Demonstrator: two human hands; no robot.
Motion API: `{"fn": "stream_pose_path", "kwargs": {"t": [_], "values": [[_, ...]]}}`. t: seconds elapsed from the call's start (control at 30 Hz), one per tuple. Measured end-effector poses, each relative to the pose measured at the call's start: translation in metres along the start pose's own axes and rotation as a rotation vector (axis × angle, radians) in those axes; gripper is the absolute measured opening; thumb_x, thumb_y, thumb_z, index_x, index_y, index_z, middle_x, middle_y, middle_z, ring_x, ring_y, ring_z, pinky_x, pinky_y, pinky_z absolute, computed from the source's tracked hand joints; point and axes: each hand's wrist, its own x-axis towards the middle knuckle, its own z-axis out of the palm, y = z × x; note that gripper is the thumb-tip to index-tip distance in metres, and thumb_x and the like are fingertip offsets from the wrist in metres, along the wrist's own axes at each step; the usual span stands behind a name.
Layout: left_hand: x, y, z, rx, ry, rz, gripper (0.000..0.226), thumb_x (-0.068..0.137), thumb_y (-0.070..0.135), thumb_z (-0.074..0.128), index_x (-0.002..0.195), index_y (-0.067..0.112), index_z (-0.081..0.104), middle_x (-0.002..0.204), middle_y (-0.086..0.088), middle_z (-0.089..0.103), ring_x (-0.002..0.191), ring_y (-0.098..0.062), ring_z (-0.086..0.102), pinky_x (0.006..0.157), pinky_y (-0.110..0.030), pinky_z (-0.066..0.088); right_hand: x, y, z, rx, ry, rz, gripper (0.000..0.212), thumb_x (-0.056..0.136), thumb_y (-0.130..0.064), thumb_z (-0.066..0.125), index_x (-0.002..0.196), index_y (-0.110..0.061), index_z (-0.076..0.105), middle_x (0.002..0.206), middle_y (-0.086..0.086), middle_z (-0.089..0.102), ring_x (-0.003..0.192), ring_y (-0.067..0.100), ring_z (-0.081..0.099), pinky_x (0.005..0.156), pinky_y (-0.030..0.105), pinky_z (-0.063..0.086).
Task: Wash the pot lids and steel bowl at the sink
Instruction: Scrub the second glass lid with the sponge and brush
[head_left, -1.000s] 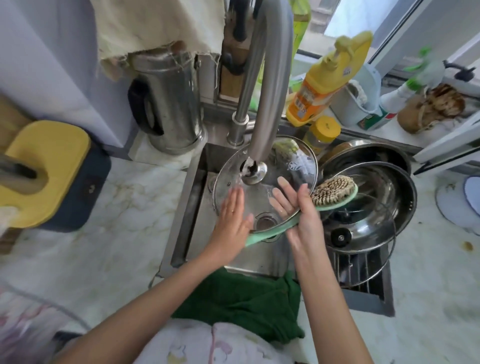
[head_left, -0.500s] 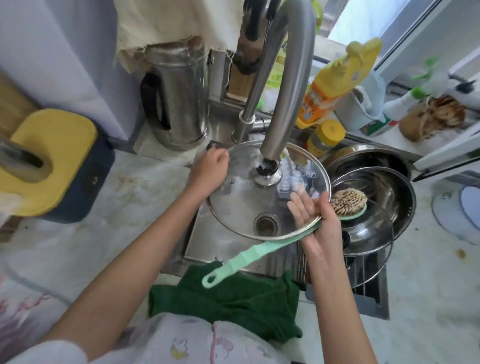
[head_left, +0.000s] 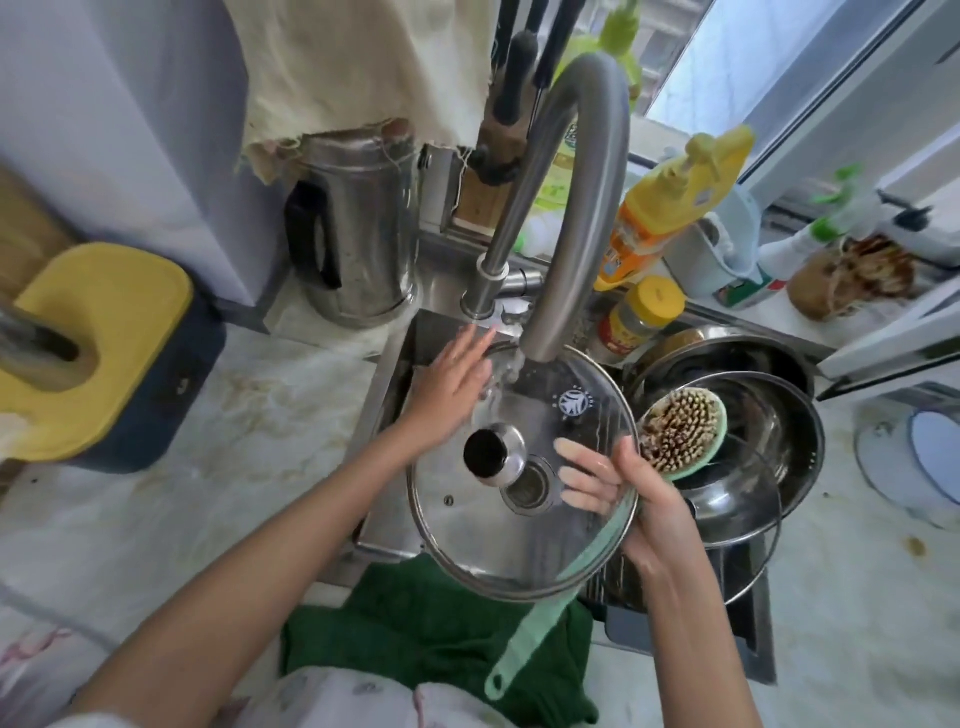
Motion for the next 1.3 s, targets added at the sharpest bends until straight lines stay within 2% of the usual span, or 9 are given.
{"fn": "stream_pose_path", "kwargs": {"t": [0.1, 0.23, 0.4, 0.5, 0.63, 0.83, 0.93, 1.17, 1.3], "values": [[0.011, 0.011, -0.014, -0.107, -0.252, -0.068, 0.038, 0.094, 0.042, 0.054, 0.131, 0.033, 0.048, 0.139, -0.007, 0.048, 0.129, -0.014, 0.046, 0.100, -0.022, 0.039, 0.002, -0.001, -0.004, -0.034, 0.012, -0.007, 0.086, 0.048, -0.055, 0.089, 0.100, 0.009, 0.067, 0.107, 0.024, 0.069, 0.075, 0.023, 0.072, 0.060, 0.029, 0.059], [0.007, 0.008, -0.025, -0.148, -0.373, -0.065, 0.059, 0.082, 0.029, 0.074, 0.133, 0.021, 0.046, 0.131, -0.001, 0.052, 0.115, -0.003, 0.054, 0.090, -0.006, 0.039, 0.002, -0.010, -0.006, 0.080, 0.077, -0.031, 0.033, 0.077, -0.040, 0.059, 0.063, -0.015, 0.075, 0.091, 0.021, 0.073, 0.058, 0.020, 0.070, 0.052, 0.023, 0.057], [0.004, 0.010, -0.037, -0.149, -0.485, -0.043, 0.064, 0.088, 0.013, 0.069, 0.144, 0.014, 0.038, 0.122, 0.013, 0.051, 0.096, -0.007, 0.052, 0.082, -0.009, 0.042, 0.008, -0.015, -0.018, 0.174, 0.049, -0.020, 0.043, 0.037, -0.040, 0.096, 0.061, -0.016, 0.069, 0.089, 0.029, 0.070, 0.052, 0.021, 0.067, 0.046, 0.024, 0.056], [0.004, 0.013, -0.032, -0.132, -0.448, -0.038, 0.074, 0.084, 0.022, 0.074, 0.146, 0.024, 0.036, 0.136, 0.008, 0.046, 0.110, 0.003, 0.049, 0.092, -0.012, 0.038, 0.008, -0.020, -0.012, 0.165, 0.039, -0.017, 0.025, 0.065, -0.040, 0.080, 0.060, -0.017, 0.070, 0.086, 0.026, 0.071, 0.051, 0.020, 0.067, 0.046, 0.023, 0.055], [0.003, 0.013, -0.032, -0.216, -0.399, -0.063, 0.073, 0.079, 0.031, 0.075, 0.143, 0.034, 0.041, 0.142, 0.004, 0.048, 0.130, -0.016, 0.047, 0.108, -0.031, 0.040, 0.010, -0.020, -0.010, 0.194, 0.068, -0.027, 0.039, 0.084, -0.030, 0.046, 0.055, -0.016, 0.068, 0.082, 0.025, 0.071, 0.049, 0.021, 0.066, 0.043, 0.023, 0.054], [-0.003, 0.005, -0.035, -0.133, -0.389, -0.043, 0.080, 0.075, 0.040, 0.080, 0.138, 0.051, 0.033, 0.137, 0.007, 0.048, 0.114, -0.015, 0.051, 0.106, -0.031, 0.040, 0.011, -0.016, -0.009, 0.145, 0.013, -0.006, 0.043, 0.039, -0.041, 0.095, 0.058, -0.015, 0.066, 0.089, 0.028, 0.070, 0.054, 0.024, 0.069, 0.046, 0.025, 0.056], [-0.005, 0.004, -0.034, -0.203, -0.361, -0.072, 0.067, 0.084, 0.026, 0.074, 0.118, 0.062, 0.030, 0.118, 0.017, 0.046, 0.101, -0.011, 0.040, 0.089, -0.018, 0.039, 0.012, -0.014, -0.006, 0.152, 0.021, 0.007, 0.049, 0.032, -0.042, 0.097, 0.058, -0.014, 0.066, 0.089, 0.029, 0.070, 0.053, 0.024, 0.068, 0.046, 0.025, 0.056], [-0.011, 0.003, -0.037, -0.110, -0.330, -0.020, 0.077, 0.081, 0.023, 0.076, 0.123, 0.058, 0.021, 0.112, 0.022, 0.037, 0.106, -0.008, 0.033, 0.084, 0.002, 0.032, 0.010, -0.013, -0.004, 0.163, 0.013, -0.001, 0.049, 0.035, -0.040, 0.097, 0.058, -0.013, 0.063, 0.091, 0.030, 0.069, 0.054, 0.025, 0.069, 0.046, 0.026, 0.057], [-0.015, 0.006, -0.044, -0.198, -0.294, 0.012, 0.063, 0.091, 0.012, 0.064, 0.123, 0.056, 0.032, 0.114, 0.015, 0.045, 0.104, -0.012, 0.039, 0.083, -0.006, 0.039, 0.007, -0.014, -0.002, 0.174, -0.001, 0.000, 0.048, 0.035, -0.040, 0.097, 0.057, -0.015, 0.063, 0.089, 0.029, 0.070, 0.053, 0.025, 0.068, 0.046, 0.026, 0.056]]}}
